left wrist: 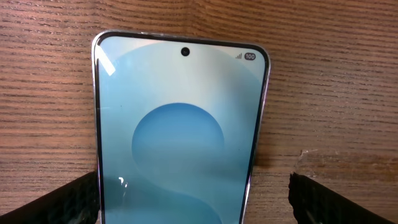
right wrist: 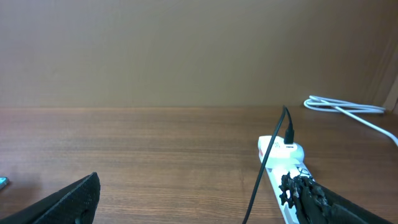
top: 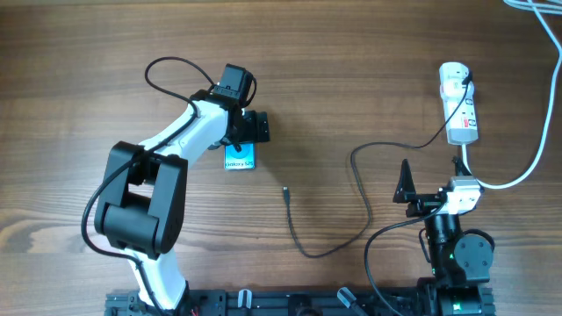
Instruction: Plug charger to phone and switch on socket
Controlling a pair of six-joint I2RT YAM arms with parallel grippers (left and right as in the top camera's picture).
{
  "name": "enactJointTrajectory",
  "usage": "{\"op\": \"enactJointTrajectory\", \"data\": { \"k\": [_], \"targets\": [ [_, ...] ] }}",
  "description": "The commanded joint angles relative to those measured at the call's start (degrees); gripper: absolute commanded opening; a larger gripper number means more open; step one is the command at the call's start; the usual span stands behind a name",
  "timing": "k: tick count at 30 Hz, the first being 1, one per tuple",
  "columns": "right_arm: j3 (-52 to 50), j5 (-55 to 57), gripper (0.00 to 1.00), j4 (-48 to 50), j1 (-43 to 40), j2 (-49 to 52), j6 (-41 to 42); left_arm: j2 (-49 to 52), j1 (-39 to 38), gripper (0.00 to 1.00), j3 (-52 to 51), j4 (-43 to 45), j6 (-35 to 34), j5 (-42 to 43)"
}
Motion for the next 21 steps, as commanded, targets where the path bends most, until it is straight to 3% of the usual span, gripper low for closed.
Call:
{"op": "enactJointTrajectory", "data": {
  "k": [1,7,14,17,19,21],
  "targets": [
    [-0.1,-0.5,1.0,0.2,0.2,-0.6,-0.6,5.1,-0.3,1.0,-3.1,0.9,-0.4,5.0],
    [-0.1,-0.5,1.0,0.2,0.2,-0.6,-0.6,5.1,-0.3,0.98,-3.1,0.9,1.0,1.5],
    [-0.1,-0.5,1.0,0.2,0.2,-0.6,-0.6,5.1,-0.3,0.72,-3.1,-1.4,1.0,0.9],
    [-0.1,-0.5,1.0,0.2,0.2,-0.6,-0.6,5.1,-0.3,0.77,-3.1,-1.5,1.0,0.7],
    [-0.1,-0.5,1.0,0.2,0.2,-0.6,-0.6,5.1,-0.3,0.86,-3.1,-1.5,1.0,0.7],
    [-0.1,-0.5,1.0,0.2,0.2,-0.6,-0.6,5.1,-0.3,1.0,-3.1,-1.6,1.0,0.7]
  ]
}}
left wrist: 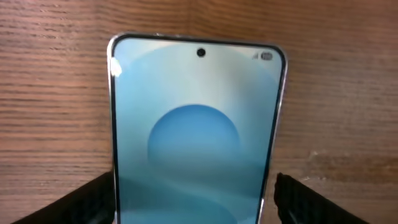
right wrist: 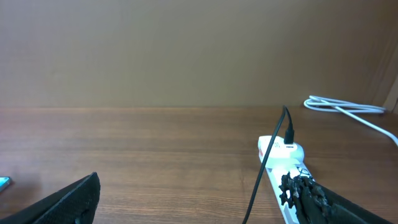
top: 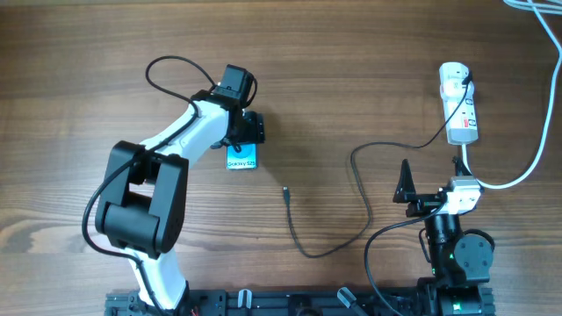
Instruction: Plug charger to phone and switch on socket
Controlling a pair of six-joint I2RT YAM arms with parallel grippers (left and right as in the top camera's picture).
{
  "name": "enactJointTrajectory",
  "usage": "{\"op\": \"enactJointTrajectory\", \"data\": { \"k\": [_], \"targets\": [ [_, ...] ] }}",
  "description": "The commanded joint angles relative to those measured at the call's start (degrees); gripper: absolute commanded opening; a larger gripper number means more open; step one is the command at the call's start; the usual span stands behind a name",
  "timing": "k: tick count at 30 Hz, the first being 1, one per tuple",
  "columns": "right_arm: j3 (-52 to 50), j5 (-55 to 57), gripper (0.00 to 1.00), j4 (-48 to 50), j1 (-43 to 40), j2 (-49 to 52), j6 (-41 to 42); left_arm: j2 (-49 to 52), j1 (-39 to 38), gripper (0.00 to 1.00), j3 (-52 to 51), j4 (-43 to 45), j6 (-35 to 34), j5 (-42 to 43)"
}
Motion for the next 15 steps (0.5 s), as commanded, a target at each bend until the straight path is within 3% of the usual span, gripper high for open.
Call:
{"op": "enactJointTrajectory", "data": {
  "k": [1,6,15],
  "targets": [
    [-0.1,-0.5,1.0,0.2,0.2,-0.6,-0.6,5.0,-0.3,1.0,-3.0,-1.4,0.2,2.4],
    [-0.1,-0.5,1.0,0.2,0.2,-0.6,-0.6,5.0,-0.3,1.0,-3.0,-3.4,7.1,2.4],
    [-0.1,-0.5,1.0,0.2,0.2,-0.6,-0.6,5.0,-0.3,1.0,-3.0,-2.0,7.1,0.8]
  ]
}}
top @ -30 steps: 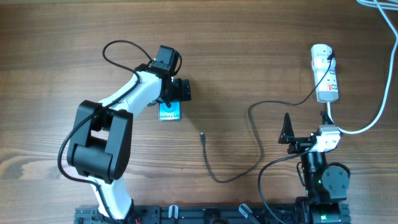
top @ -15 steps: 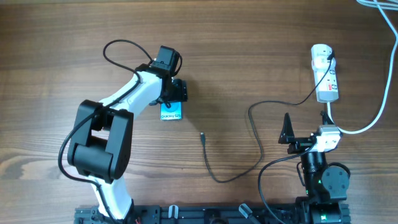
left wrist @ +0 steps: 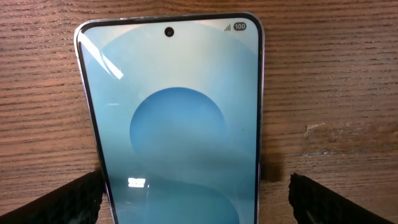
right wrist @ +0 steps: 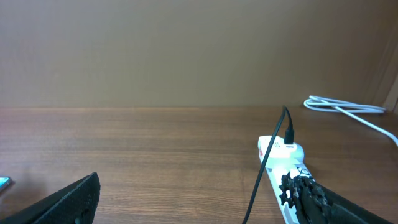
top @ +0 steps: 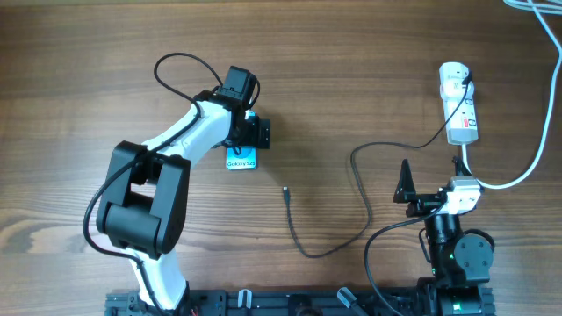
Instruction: Plug charger to phone and switch on socket
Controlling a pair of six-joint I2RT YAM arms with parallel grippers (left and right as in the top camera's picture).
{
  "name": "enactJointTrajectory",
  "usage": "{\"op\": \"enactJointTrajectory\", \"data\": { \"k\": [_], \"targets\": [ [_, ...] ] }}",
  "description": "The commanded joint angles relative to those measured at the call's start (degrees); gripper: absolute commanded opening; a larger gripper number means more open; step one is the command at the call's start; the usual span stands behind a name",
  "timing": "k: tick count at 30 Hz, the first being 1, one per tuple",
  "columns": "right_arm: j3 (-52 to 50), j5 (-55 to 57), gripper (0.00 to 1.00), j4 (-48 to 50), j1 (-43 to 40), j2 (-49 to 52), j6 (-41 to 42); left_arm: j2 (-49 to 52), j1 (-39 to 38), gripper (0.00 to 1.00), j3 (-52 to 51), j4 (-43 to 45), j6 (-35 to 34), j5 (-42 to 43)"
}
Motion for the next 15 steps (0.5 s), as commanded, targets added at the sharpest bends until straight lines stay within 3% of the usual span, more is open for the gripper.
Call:
{"op": "enactJointTrajectory", "data": {
  "k": [1,15],
  "targets": [
    [-0.1,-0.5,1.0,0.2,0.2,-0.6,-0.6,5.0,0.4,1.0,-3.3,-0.5,0.4,-1.2],
    [-0.1,-0.5,1.0,0.2,0.2,-0.6,-0.6,5.0,0.4,1.0,-3.3,-2.4,0.3,-11.5]
  ]
}}
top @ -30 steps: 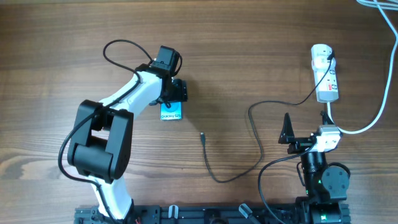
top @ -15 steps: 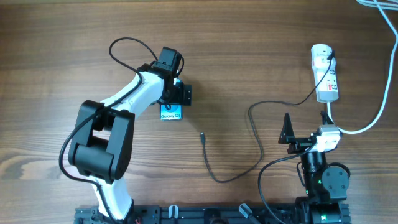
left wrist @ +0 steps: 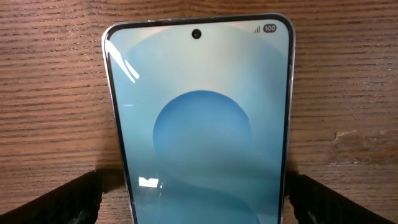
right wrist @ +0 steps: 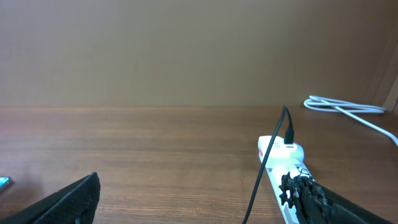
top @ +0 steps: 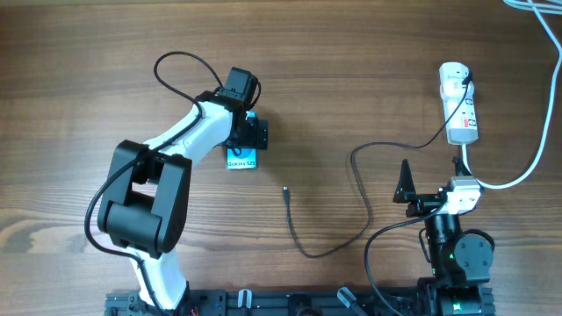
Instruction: Plug charger to phone and switch on socket
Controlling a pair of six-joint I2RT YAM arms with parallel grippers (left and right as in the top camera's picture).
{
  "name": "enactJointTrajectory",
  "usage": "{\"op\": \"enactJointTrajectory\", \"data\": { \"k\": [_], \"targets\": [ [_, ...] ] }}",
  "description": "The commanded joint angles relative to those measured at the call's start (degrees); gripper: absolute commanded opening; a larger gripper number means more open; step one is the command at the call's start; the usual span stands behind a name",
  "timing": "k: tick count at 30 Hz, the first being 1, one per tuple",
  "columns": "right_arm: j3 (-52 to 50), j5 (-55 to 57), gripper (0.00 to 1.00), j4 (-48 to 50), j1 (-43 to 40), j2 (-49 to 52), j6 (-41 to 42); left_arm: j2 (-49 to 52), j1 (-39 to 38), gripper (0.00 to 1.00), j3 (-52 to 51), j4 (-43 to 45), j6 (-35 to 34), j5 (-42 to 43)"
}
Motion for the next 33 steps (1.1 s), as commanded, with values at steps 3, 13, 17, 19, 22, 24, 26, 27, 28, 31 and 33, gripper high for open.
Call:
{"op": "enactJointTrajectory", "data": {
  "k": [3,13,17,19,22,24,26,27,28,31,33],
  "targets": [
    [-0.1,-0.5,1.0,0.2,0.2,-0.6,-0.6,4.6,0.7,1.0,-3.1,-2.4,0.3,-7.9],
    [-0.1,-0.5,1.0,0.2,0.2,-0.6,-0.6,4.6,0.7,1.0,-3.1,-3.5,0.3,-11.1],
    [-0.1,-0.5,1.0,0.2,0.2,-0.6,-0.6,4.6,0.9,1.0,-3.1,-3.9,0.3,-12.2],
    [-0.1,-0.5,1.0,0.2,0.2,-0.6,-0.6,4.6,1.3,1.0,-3.1,-4.4,0.3,-13.2],
    [-0.1,-0.5,1.0,0.2,0.2,-0.6,-0.6,4.6,2.5,1.0,-3.1,-4.6,0.3,-13.2],
    [-0.1,-0.5,1.0,0.2,0.2,-0.6,-0.6,4.6,3.3,1.0,-3.1,-4.6,0.3,-13.1],
    [-0.1,-0.5,1.0,0.2,0.2,-0.6,-0.6,4.6,4.1,1.0,-3.1,-4.5,0.1,-11.9],
    [-0.1,-0.5,1.0,0.2,0.2,-0.6,-0.6,4.6,4.3,1.0,-3.1,-4.3,0.1,-10.4],
    [-0.1,-0.5,1.0,0.2,0.2,-0.6,-0.6,4.6,4.3,1.0,-3.1,-4.2,0.1,-9.2],
    [-0.1,-0.5,1.0,0.2,0.2,-0.6,-0.6,4.6,4.2,1.0,-3.1,-3.6,0.1,-4.9],
    [-0.1,-0.5,1.0,0.2,0.2,-0.6,-0.6,4.6,4.2,1.0,-3.1,-3.4,0.1,-3.0]
  ]
}}
